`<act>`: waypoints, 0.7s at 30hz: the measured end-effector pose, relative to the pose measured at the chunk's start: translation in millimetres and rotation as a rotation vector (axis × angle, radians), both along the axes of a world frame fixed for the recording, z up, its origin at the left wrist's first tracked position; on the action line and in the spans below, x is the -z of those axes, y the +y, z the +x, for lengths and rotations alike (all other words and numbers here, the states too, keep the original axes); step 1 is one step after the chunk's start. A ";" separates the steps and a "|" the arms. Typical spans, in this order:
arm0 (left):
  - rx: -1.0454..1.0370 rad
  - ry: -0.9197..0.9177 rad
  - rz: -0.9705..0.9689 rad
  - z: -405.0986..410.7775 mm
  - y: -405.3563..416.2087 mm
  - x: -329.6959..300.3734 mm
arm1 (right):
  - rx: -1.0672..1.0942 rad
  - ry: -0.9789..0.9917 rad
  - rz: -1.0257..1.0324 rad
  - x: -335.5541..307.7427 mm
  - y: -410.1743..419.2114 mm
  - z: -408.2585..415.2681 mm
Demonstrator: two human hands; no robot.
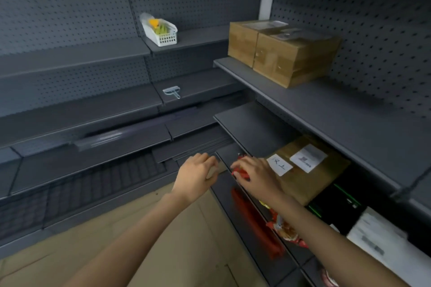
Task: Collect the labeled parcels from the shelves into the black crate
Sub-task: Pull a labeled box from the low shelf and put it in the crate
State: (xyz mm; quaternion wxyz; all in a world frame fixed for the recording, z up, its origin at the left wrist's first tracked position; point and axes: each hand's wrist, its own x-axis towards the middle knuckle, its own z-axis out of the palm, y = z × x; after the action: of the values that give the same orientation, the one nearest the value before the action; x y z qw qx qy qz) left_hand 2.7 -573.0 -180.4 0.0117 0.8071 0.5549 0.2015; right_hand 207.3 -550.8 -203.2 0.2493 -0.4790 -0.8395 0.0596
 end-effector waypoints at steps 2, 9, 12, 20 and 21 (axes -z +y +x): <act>0.027 -0.005 -0.016 9.3 25.2 2.0 | 0.041 -0.005 -0.014 -0.3 15.7 9.7; 0.258 -0.010 -0.106 51.9 97.6 17.2 | 0.298 0.024 -0.048 28.1 35.8 45.6; 0.403 0.008 -0.152 74.2 127.5 32.6 | 0.429 0.006 -0.051 43.0 34.6 63.7; 0.794 0.103 -0.223 116.4 195.7 54.8 | 0.838 -0.036 -0.140 60.3 24.2 75.1; 0.832 0.115 -0.227 119.5 203.6 56.9 | 0.877 -0.049 -0.160 62.2 24.1 73.3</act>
State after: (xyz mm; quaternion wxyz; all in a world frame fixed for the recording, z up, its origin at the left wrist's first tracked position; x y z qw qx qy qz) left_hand 122.2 -369.4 -237.3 0.1494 0.9654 0.2010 0.0721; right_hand 280.6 -526.6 -265.4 0.1932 -0.8089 -0.5552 0.0016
